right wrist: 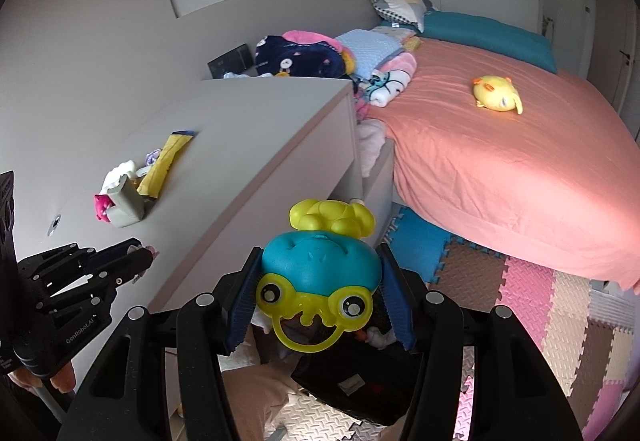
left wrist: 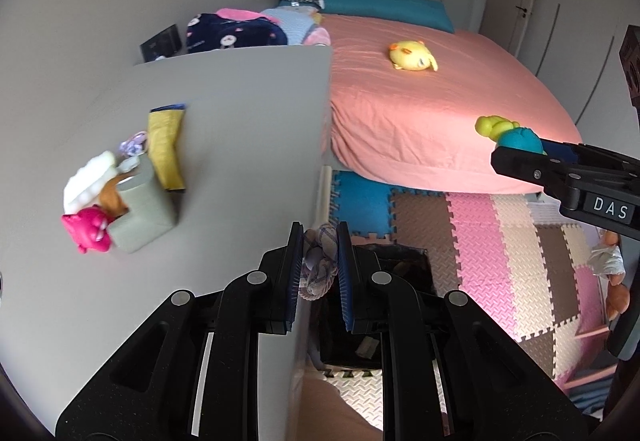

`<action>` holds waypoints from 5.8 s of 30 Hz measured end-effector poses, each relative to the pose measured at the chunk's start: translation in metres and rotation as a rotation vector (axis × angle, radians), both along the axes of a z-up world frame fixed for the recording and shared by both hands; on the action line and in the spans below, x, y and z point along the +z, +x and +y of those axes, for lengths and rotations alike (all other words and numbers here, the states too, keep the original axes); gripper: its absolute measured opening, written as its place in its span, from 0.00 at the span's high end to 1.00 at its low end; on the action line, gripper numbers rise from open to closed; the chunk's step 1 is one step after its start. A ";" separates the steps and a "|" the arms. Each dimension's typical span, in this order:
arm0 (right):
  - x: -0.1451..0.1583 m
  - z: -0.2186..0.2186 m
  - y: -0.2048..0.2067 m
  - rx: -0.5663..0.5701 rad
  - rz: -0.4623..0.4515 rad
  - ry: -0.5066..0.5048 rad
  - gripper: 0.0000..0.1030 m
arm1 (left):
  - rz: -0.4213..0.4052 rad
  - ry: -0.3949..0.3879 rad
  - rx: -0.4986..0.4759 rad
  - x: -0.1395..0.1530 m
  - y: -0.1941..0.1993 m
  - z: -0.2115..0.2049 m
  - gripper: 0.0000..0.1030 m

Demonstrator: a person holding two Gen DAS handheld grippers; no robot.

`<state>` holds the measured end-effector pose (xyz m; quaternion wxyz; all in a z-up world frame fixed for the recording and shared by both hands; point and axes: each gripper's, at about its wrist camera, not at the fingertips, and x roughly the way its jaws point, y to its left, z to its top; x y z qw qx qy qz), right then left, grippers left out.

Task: Collect trash
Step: 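Carry the cloth bundle and frog toy over the black floor bin, then open both tools to drop the cloth bundle and frog into the bin, then move both open tools back to the desk toward the remaining items, then grasp the pink bear toy with the left tool while the right tool grasps the grey box, then lift the pink toy and grey box and carry them over the bin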

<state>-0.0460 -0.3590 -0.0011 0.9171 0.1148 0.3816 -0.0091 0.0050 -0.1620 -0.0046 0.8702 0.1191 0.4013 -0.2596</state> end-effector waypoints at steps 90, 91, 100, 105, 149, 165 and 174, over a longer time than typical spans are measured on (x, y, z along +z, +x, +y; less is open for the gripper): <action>-0.019 0.046 0.057 0.071 0.074 0.009 0.21 | 0.003 0.082 0.083 -0.009 0.018 0.048 0.09; -0.019 0.052 0.060 0.084 0.075 0.008 0.21 | 0.003 0.083 0.096 -0.009 0.018 0.053 0.09; -0.016 0.091 0.078 0.161 0.081 -0.011 0.21 | -0.001 0.062 0.205 -0.003 0.025 0.104 0.09; -0.015 0.109 0.086 0.197 0.083 -0.021 0.21 | 0.003 0.037 0.263 0.000 0.035 0.129 0.09; -0.012 0.201 0.124 0.319 0.074 0.004 0.21 | 0.041 -0.052 0.357 -0.031 0.117 0.207 0.40; -0.010 0.228 0.139 0.344 0.055 -0.015 0.26 | 0.009 -0.040 0.401 -0.015 0.092 0.245 0.40; -0.009 0.231 0.141 0.379 0.072 0.026 0.64 | -0.003 -0.040 0.399 -0.010 0.089 0.244 0.40</action>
